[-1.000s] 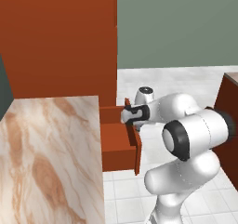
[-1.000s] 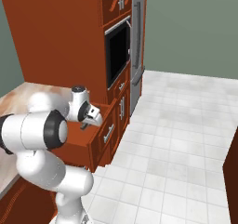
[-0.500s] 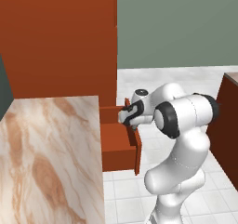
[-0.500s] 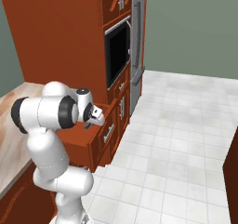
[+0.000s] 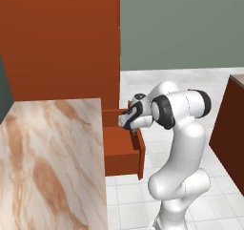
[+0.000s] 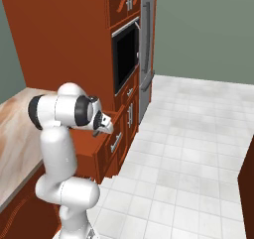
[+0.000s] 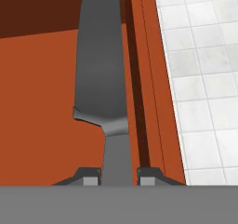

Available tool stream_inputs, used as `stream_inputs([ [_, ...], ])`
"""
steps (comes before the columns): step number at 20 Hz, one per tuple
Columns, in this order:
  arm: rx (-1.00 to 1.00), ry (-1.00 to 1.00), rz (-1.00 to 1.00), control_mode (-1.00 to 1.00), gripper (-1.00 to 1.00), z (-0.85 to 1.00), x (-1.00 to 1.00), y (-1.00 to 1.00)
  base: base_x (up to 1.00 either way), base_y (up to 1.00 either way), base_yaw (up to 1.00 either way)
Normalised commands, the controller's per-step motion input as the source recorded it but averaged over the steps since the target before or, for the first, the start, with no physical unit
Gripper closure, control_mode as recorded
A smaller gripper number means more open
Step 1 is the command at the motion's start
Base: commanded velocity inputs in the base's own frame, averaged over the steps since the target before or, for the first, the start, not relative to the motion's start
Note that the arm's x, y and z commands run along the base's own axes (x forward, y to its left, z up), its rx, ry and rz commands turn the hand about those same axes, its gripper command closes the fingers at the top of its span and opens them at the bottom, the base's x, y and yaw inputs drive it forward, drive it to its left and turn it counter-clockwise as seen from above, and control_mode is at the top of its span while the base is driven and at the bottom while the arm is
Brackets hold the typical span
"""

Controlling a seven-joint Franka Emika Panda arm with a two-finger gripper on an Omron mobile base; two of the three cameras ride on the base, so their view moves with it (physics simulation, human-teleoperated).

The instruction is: Pick up the metallic utensils from the counter and place them in the open drawer. Make sure not to pick up any wooden utensils.

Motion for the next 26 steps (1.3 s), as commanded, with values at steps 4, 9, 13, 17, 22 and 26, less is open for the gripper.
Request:
stream_inputs([
  [4, 0.01, 0.00, 0.00, -1.00, 1.00, -0.32, 0.38, 0.00, 0.00, 0.00, 0.00],
  [9, 0.02, 0.01, 0.00, -1.00, 1.00, -0.33, 0.40, 0.00, 0.00, 0.00, 0.00],
  [13, 0.01, 0.02, 0.00, -1.00, 1.00, -0.35, 0.45, 0.01, 0.00, 0.00, 0.00],
  [17, 0.00, 0.03, 0.00, -1.00, 1.00, -0.39, 0.52, 0.03, 0.00, 0.00, 0.00],
  [22, 0.00, 0.08, -0.01, -1.00, 1.00, -0.51, 0.05, -0.69, 0.00, 0.00, 0.00],
  [26, 0.00, 0.17, -0.05, -1.00, 1.00, -0.61, 0.00, -1.00, 0.00, 0.00, 0.00],
])
